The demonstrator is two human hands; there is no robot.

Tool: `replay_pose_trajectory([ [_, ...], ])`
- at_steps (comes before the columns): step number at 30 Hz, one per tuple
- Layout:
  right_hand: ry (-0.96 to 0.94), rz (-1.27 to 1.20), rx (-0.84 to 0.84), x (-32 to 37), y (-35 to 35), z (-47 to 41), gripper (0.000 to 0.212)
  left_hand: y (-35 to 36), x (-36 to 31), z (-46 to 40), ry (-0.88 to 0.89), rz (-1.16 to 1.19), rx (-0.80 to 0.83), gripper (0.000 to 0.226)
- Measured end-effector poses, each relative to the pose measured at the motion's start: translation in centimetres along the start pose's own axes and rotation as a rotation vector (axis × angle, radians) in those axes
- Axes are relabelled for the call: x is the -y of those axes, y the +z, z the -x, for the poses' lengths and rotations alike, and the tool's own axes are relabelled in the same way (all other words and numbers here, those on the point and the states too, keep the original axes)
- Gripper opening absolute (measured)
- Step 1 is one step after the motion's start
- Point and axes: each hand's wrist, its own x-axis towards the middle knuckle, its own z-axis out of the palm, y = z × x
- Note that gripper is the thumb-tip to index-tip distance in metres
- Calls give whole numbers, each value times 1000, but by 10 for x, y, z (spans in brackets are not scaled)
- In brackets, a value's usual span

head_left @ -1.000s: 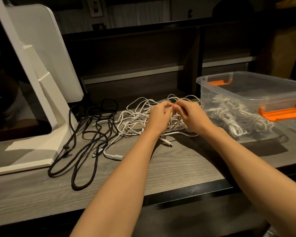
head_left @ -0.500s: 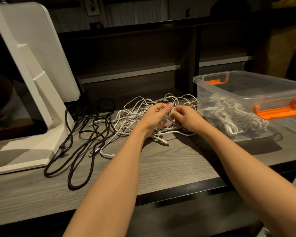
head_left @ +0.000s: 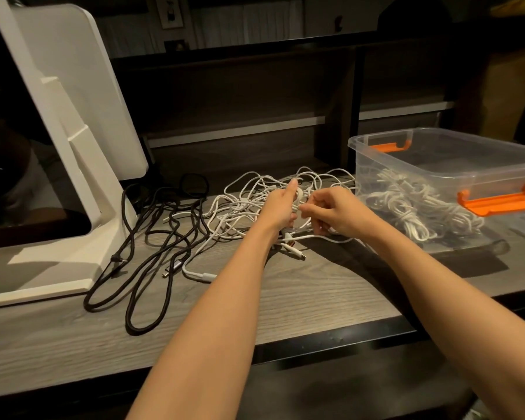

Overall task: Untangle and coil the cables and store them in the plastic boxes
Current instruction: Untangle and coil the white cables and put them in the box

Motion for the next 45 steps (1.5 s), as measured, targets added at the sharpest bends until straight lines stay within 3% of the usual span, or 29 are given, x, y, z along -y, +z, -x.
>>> replay_pose_trajectory([
  [5,38,-238,-190,-3,5,-2,7,1,2,-1,39,38,16,36],
  [9,138,-632,-2,-2,-4,3,5,-2,3,-1,53,106,40,40],
  [13,128,-511,57,-4,-4,4,11,-1,3,0,124,-4,8,38],
  [21,313,-430,3,-4,-6,2,18,1,5,1,230,51,27,23],
  [27,455,-472,-58,-6,-6,-1,20,1,4,4,314,-35,61,14],
  [31,594,-626,-155,-8,-8,-3,19,1,1,4,351,-112,122,8],
  [34,659,-706,-205,-10,-8,-4,17,2,-1,5,392,-177,159,22],
  [41,686,-763,-217,-7,-8,-6,12,1,0,5,497,-298,124,27],
  [45,693,-747,-222,-8,-7,-8,11,7,4,3,601,-443,-8,30],
])
